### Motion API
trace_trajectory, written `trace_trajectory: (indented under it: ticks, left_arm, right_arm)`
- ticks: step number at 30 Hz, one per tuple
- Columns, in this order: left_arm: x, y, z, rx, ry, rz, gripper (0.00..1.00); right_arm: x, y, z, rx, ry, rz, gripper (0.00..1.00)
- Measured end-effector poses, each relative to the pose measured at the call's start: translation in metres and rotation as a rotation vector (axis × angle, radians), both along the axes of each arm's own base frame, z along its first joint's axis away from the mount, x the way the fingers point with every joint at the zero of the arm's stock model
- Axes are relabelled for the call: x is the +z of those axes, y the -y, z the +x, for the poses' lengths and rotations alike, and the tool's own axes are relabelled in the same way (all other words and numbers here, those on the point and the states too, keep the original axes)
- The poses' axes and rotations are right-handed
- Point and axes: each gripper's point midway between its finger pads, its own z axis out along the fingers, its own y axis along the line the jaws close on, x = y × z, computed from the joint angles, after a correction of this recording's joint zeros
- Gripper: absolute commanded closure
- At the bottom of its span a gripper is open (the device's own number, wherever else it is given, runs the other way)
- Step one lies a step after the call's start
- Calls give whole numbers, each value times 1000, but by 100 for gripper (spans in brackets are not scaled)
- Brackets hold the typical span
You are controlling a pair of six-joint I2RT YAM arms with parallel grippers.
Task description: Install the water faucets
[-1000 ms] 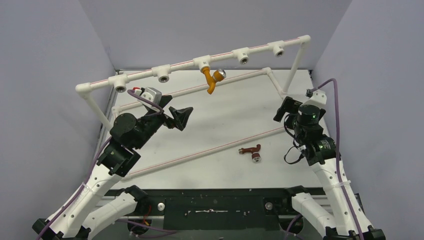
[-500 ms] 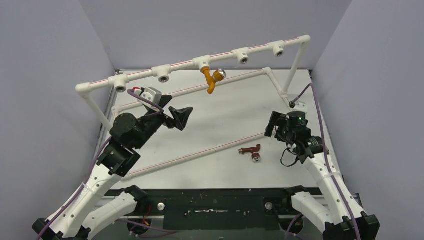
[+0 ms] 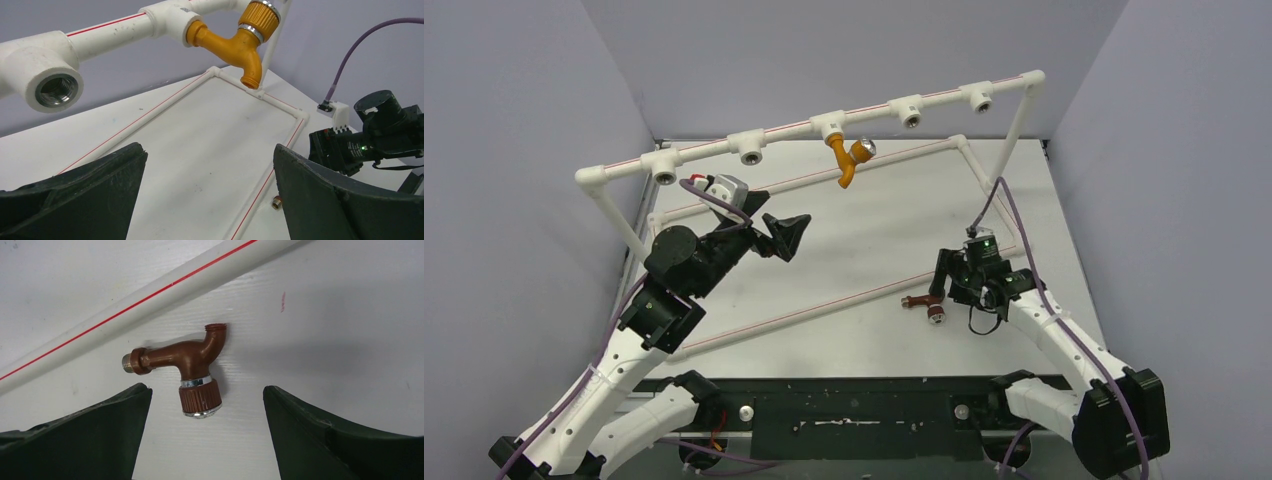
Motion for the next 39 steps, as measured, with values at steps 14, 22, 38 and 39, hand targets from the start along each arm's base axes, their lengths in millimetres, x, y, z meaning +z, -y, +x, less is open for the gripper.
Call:
trace_trajectory:
  ticks: [14, 22, 38, 39]
  left_arm:
    - [0, 2, -1, -8, -1, 0, 3]
    - [0, 4, -3, -18, -3, -1, 3]
    - [-32, 9, -11, -53, -143, 26, 3]
    - [-34, 9, -14, -56, -159, 25, 3]
  right_arm:
    - [-39, -33, -14, 134, -117, -52, 32]
    - [-52, -35, -19, 157, -141, -129, 40]
    - [-56, -45, -26, 241, -113, -254, 100]
    - [-53, -48, -27, 257, -99, -255, 100]
